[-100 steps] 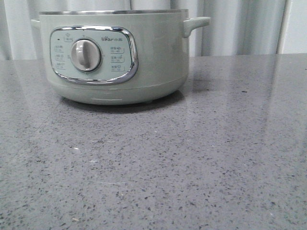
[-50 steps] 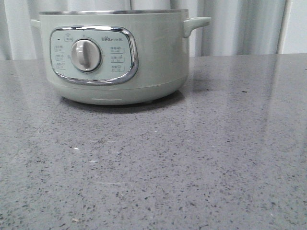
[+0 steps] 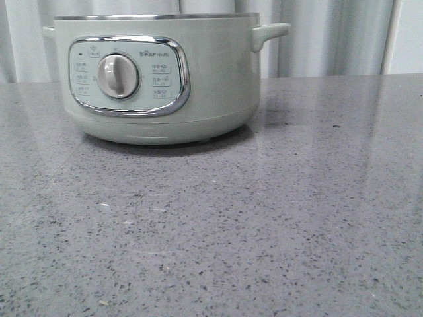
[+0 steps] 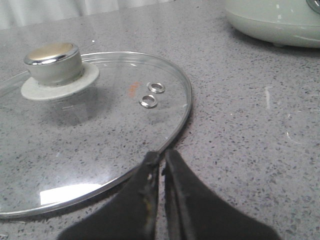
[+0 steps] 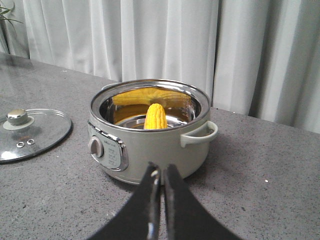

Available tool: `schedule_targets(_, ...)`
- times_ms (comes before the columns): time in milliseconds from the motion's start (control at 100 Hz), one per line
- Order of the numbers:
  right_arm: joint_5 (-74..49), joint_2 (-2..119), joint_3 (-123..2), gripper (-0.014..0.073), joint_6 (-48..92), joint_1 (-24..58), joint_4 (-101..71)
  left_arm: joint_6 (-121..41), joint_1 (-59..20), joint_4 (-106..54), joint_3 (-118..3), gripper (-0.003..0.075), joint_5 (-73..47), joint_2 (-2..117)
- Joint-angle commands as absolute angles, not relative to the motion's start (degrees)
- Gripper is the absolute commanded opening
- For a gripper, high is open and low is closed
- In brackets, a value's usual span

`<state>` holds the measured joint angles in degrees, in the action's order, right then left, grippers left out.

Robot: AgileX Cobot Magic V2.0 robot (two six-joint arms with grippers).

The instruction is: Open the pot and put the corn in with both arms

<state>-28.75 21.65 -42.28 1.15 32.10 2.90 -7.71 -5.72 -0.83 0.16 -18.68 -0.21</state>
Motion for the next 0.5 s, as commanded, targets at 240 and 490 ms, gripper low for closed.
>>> schedule_targets(240,-17.54,21.23,-36.69,-0.0067,1.68,27.93,3.44,-7.16,-5.66,-0.9,0.44,-0.002,-16.41,-2.16)
schedule_targets(490,1.51,13.77,-14.88,-0.0067,1.68,13.86,3.32,-7.16,-5.66,-0.9,0.44,-0.002,-16.41,-2.16)
